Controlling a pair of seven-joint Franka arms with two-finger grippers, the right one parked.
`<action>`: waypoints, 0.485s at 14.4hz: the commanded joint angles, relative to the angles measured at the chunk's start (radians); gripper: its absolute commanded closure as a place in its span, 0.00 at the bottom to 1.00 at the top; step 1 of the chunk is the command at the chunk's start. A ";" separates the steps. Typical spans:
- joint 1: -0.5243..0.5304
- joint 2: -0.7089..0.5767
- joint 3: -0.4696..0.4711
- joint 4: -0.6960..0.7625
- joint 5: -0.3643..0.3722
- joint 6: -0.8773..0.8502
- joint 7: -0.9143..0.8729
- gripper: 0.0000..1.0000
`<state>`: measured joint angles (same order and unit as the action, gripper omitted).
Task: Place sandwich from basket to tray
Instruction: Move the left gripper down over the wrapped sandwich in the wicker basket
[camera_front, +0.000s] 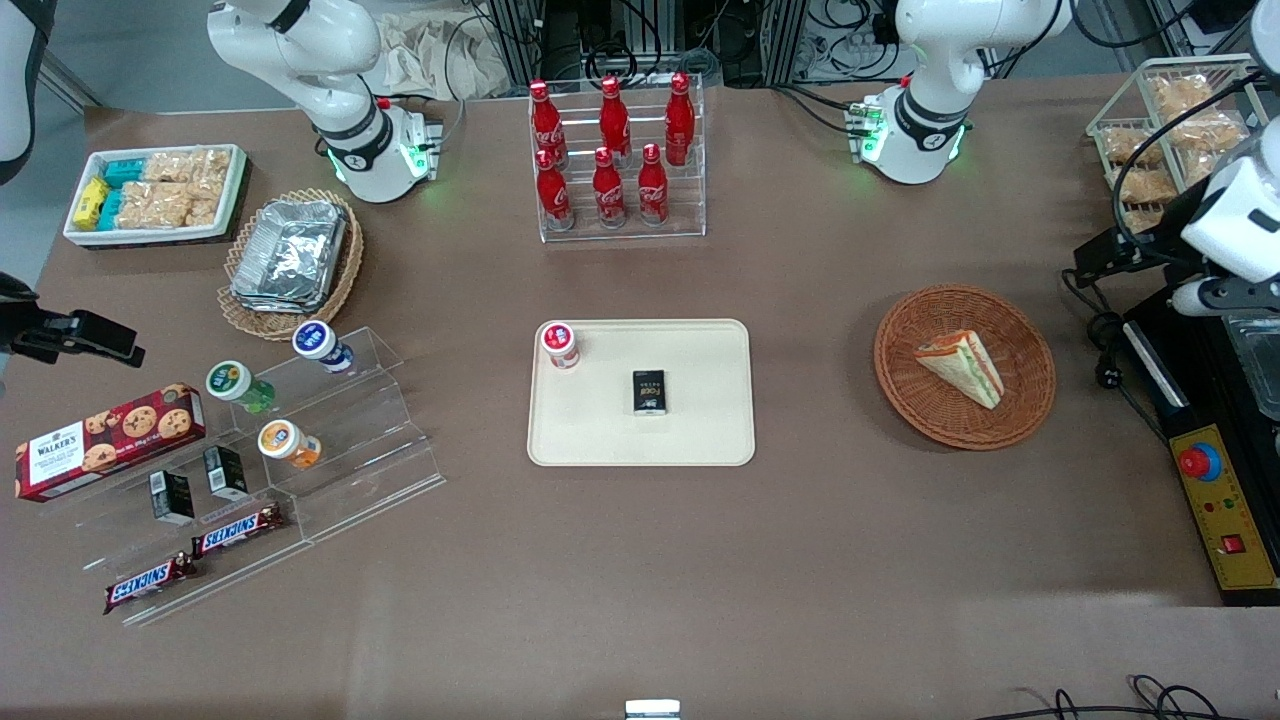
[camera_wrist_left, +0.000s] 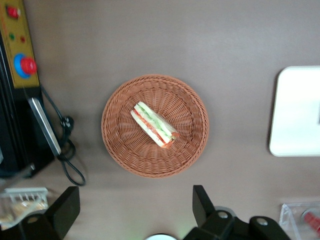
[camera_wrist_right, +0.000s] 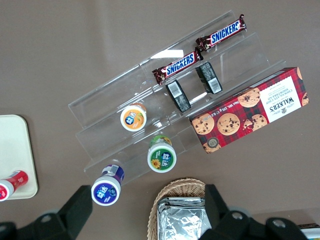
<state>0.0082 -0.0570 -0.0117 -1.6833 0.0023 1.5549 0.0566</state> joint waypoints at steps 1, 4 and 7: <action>-0.025 0.028 0.012 0.043 0.007 -0.033 0.019 0.00; -0.019 0.049 0.015 0.071 -0.013 -0.033 -0.021 0.00; -0.023 0.042 0.012 -0.063 -0.004 0.051 -0.320 0.00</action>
<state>0.0005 -0.0161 -0.0077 -1.6745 0.0020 1.5544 -0.1016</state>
